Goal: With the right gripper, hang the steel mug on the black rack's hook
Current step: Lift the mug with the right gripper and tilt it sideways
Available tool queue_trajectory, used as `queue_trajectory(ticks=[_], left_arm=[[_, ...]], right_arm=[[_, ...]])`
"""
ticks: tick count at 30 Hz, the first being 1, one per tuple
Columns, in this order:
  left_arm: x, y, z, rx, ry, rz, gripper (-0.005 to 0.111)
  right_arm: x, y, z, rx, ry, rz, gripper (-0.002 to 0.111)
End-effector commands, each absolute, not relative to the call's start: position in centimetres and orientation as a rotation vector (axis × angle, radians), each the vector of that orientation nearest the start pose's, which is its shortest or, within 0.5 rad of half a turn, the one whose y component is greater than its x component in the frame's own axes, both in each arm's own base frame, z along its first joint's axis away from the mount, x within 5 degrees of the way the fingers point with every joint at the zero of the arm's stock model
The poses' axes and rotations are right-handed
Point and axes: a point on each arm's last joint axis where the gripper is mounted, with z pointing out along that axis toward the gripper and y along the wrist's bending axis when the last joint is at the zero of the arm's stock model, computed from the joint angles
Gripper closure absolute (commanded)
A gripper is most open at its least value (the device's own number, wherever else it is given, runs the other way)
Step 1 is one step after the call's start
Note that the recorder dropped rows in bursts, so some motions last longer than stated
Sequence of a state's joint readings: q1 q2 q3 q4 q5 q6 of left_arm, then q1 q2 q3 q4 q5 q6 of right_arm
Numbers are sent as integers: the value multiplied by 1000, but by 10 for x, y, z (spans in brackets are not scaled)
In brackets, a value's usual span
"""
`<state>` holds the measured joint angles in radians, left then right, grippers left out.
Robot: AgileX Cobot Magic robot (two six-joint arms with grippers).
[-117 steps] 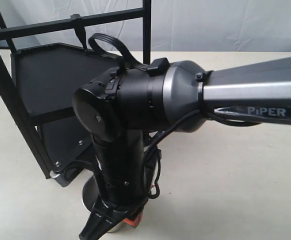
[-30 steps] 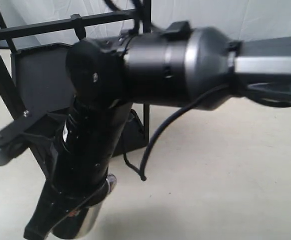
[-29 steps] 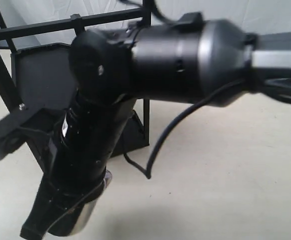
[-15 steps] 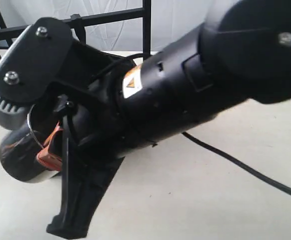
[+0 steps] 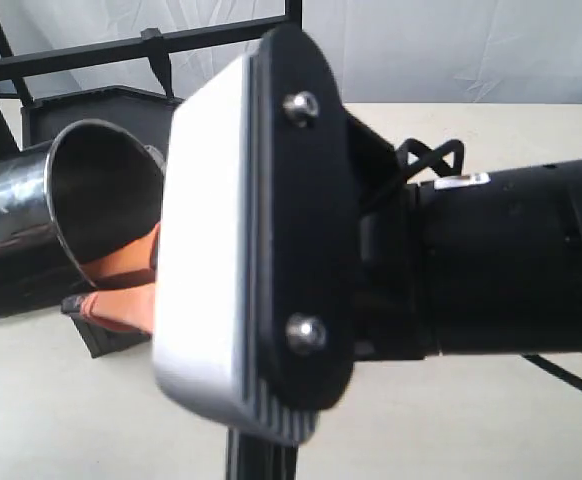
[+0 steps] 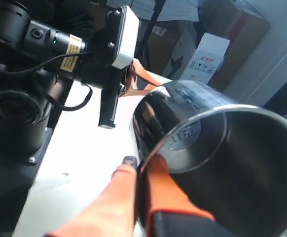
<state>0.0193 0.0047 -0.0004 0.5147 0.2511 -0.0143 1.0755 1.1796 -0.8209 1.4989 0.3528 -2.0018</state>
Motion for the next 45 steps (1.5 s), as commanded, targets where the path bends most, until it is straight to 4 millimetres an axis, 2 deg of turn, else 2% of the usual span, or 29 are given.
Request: queue_trajectory(ticks=[1,16,29,31,35,39,42,45], left_arm=[[55,12,194,309,1691,475,105],[55,12,194,309,1691,475,105],[55,12,194,309,1691,475,105],[55,12,194,309,1691,475,105],[55,12,194,309,1691,475,105],[55,12,194,309,1691,475,105],[55,12,194,309,1691,475,105],[55,12,194,309,1691,475,105]], right_arm=[[99,232,333,-1522,1084,667,109],[110,226,334,-1502,1100,540,109],[112,224,328,-1650,960,344,109],[112,224,327,-1693,910,283,109],[110,226,323,-1820,683,17,109],[107,231,324,-1855,490,-176,109],[105,234,326,-1818,462,-221,109],[105,232,318,-1767,508,-233,109]])
